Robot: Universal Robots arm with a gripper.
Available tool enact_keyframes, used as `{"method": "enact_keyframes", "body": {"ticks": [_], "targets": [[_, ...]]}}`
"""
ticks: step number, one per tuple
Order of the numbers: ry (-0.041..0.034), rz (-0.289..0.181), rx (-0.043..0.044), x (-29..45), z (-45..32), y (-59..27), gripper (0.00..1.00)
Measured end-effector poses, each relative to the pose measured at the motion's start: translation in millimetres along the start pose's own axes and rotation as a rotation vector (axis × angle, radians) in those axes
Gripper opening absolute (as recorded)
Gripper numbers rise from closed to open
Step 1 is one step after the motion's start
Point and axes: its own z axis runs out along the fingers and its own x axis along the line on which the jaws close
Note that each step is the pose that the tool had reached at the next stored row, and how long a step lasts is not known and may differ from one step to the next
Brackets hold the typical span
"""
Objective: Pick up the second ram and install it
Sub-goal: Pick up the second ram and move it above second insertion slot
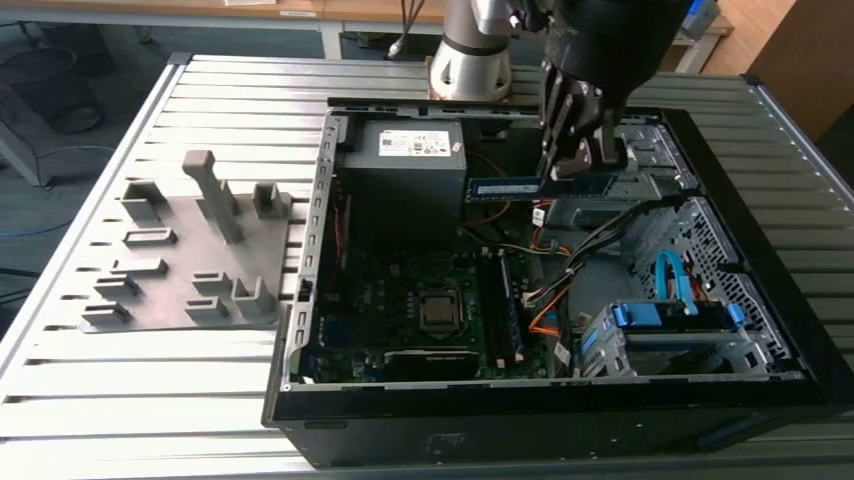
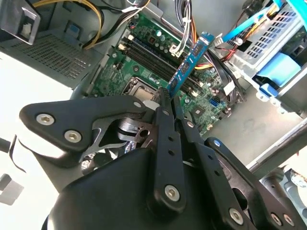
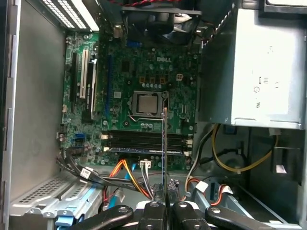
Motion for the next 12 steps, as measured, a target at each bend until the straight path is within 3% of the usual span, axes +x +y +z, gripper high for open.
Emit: {"method": "enact_keyframes", "body": {"ticks": [12], "targets": [[0.0001, 0.0, 0.0, 0.6, 21.6, 0.0, 0.14]]}}
